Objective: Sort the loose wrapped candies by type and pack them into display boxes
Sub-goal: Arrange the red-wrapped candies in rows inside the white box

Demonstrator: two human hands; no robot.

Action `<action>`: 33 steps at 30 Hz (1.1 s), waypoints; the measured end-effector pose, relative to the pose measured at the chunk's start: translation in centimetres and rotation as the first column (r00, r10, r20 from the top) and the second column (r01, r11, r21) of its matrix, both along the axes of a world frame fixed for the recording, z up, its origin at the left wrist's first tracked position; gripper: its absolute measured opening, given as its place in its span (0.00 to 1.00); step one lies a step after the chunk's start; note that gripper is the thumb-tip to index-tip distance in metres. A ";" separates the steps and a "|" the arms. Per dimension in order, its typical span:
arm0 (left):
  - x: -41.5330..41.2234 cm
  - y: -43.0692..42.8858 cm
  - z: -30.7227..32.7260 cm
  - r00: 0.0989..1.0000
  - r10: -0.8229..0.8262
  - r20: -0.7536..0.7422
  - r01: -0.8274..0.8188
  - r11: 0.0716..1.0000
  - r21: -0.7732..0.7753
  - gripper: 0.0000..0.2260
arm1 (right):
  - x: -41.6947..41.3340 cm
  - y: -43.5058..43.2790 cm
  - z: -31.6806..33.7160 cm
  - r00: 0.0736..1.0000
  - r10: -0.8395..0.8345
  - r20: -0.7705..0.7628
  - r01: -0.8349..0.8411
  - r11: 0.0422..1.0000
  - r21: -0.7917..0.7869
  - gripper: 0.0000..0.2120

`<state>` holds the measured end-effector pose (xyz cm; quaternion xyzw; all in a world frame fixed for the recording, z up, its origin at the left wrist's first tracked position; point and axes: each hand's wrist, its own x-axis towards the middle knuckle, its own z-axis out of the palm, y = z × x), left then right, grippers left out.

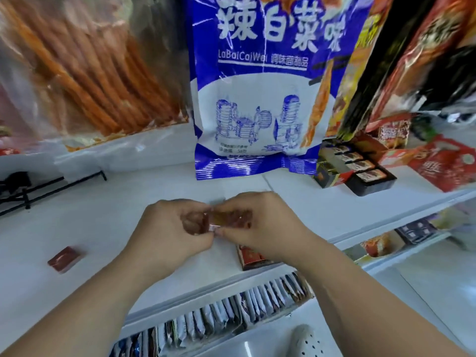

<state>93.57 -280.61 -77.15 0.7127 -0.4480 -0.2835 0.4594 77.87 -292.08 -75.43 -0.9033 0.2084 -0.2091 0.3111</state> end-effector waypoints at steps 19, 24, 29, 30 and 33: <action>-5.4 -4.3 -1.7 0.738 -0.310 0.600 0.041 0.907 0.418 0.44 | -7.2 -7.7 -1.6 0.964 -0.263 -0.043 0.267 0.945 0.190 0.18; -4.8 -4.3 -2.3 0.817 -0.344 0.463 0.095 0.872 0.480 0.51 | -6.4 -7.1 -2.2 0.964 -0.228 -0.135 0.238 0.969 0.069 0.19; -3.8 -4.3 -2.0 0.809 -0.389 0.441 0.148 0.861 0.487 0.53 | -5.9 -6.8 -1.7 0.967 -0.166 -0.191 0.156 0.986 -0.066 0.18; -3.5 -4.2 -2.1 0.804 -0.409 0.432 0.169 0.854 0.492 0.55 | -5.9 -6.8 -1.4 0.966 -0.148 -0.212 0.130 0.987 -0.097 0.18; -3.0 -3.8 -1.9 0.779 -0.446 0.441 0.198 0.842 0.502 0.56 | -5.8 -6.8 -1.0 0.945 -0.090 -0.315 0.034 0.984 -0.177 0.15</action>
